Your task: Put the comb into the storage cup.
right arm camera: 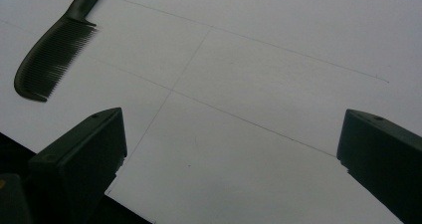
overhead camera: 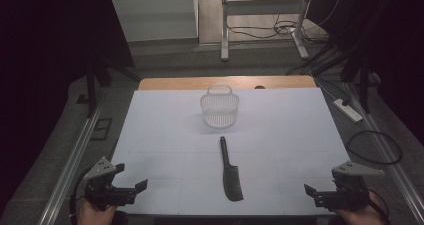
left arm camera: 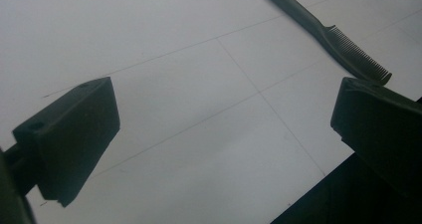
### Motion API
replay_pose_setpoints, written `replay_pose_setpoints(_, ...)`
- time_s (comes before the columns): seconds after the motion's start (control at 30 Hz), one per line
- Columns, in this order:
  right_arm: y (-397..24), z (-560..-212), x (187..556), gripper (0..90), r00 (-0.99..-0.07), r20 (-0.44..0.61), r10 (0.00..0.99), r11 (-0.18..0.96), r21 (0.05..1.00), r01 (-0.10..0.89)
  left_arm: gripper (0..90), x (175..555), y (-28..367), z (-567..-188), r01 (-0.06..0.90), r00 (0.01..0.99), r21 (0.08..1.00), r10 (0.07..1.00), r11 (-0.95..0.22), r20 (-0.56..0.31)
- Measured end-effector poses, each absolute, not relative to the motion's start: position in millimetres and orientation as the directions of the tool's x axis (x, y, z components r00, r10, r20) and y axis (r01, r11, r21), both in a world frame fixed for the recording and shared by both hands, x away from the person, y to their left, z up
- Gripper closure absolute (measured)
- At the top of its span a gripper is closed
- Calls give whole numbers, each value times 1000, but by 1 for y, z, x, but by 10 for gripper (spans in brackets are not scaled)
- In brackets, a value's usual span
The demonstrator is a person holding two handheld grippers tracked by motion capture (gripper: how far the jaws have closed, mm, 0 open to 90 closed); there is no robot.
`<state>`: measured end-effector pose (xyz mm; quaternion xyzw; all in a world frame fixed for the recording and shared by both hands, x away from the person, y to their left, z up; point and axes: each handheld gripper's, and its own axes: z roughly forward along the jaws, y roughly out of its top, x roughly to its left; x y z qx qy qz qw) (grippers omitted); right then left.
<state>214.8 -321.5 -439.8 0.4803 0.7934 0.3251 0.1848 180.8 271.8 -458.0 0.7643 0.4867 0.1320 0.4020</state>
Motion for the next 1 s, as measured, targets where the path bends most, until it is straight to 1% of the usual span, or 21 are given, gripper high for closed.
replay_pose_setpoints(0.43, -320, -440, 214, 0, -483, 6, 875, 347, 688, 637, 0, 184, 269, -456, 636, 512, 746, 831, -196, -218)
replay_pose_setpoints(0.67, -319, -440, 214, 0, -488, -2, 873, 355, 688, 633, 0, 192, 261, -457, 626, 563, 743, 797, -238, -219)
replay_pose_setpoints(0.7, -319, -440, 214, 0, -490, -3, 872, 358, 687, 632, 0, 196, 259, -458, 619, 589, 750, 770, -235, -245)
replay_pose_setpoints(0.73, -318, -440, 214, 0, -493, -5, 870, 361, 687, 631, 0, 196, 259, -458, 619, 589, 750, 770, -235, -245)
replay_pose_setpoints(0.77, -318, -440, 214, 0, -495, -6, 869, 363, 687, 629, 0, 201, 258, -459, 628, 604, 743, 748, -234, -275)
replay_pose_setpoints(1.0, -318, -440, 214, 0, -500, -10, 866, 370, 687, 626, 0, 212, 250, -461, 638, 614, 729, 736, -248, -287)
